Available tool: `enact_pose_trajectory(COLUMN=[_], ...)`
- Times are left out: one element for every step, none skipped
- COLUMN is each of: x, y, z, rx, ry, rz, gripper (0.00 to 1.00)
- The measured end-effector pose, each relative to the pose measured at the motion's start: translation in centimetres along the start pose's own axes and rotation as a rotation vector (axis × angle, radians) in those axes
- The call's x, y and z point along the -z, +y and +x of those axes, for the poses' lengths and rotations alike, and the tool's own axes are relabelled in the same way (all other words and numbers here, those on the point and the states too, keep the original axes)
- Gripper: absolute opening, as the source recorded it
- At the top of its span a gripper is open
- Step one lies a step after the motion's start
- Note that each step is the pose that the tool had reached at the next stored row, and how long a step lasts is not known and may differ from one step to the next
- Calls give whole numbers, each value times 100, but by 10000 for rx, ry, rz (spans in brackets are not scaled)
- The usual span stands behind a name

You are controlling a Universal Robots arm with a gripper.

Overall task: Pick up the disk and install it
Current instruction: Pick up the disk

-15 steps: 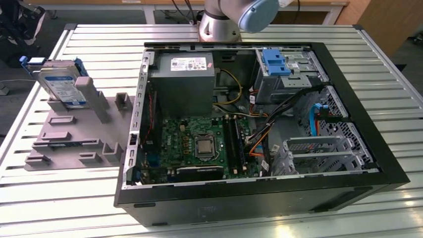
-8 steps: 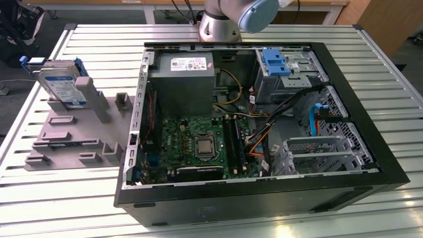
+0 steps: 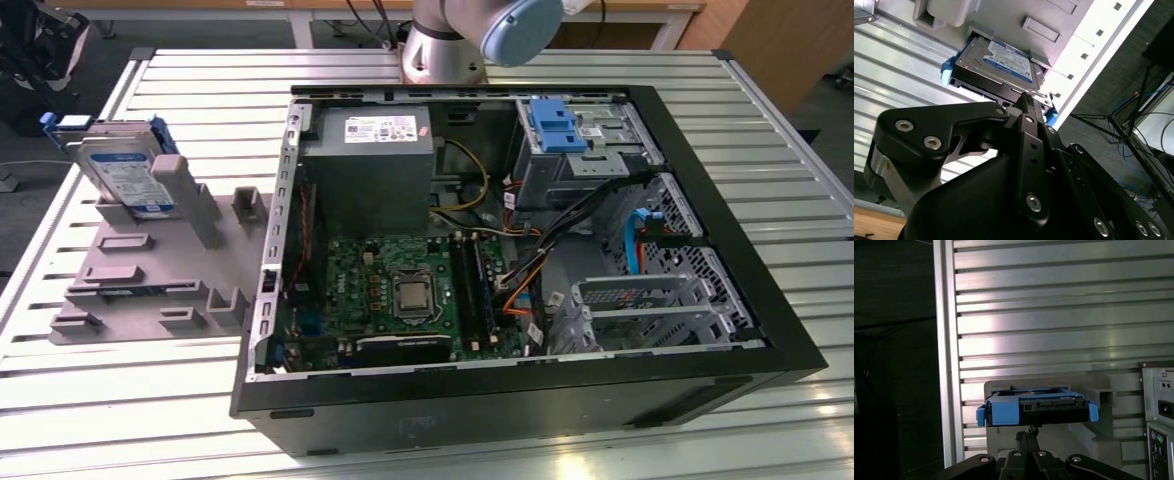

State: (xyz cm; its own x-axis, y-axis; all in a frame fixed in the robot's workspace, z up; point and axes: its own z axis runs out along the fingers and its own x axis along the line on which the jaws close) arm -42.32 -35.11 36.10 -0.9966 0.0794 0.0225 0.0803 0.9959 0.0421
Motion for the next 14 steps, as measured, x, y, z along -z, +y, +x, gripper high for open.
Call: enact_pose_trajectory(x=[0, 0, -1, -1, 0, 0, 0, 0, -1, 0, 0, 0, 0, 0], y=[0, 0, 0, 0, 0, 0, 0, 0, 0, 0, 0, 0, 0, 0], z=[0, 0, 0, 0, 0, 0, 0, 0, 0, 0, 0, 0, 0, 0], rx=[60, 165, 321, 486, 663, 736, 747, 748, 748, 748, 748, 748, 748, 749], ry=[3, 7, 12, 20, 29, 32, 32, 32, 32, 32, 32, 32, 32, 32], rz=[2, 4, 7, 11, 16, 17, 17, 17, 17, 17, 17, 17, 17, 17], gripper=[11, 11, 11, 11, 11, 11, 11, 11, 11, 11, 11, 11, 11, 11])
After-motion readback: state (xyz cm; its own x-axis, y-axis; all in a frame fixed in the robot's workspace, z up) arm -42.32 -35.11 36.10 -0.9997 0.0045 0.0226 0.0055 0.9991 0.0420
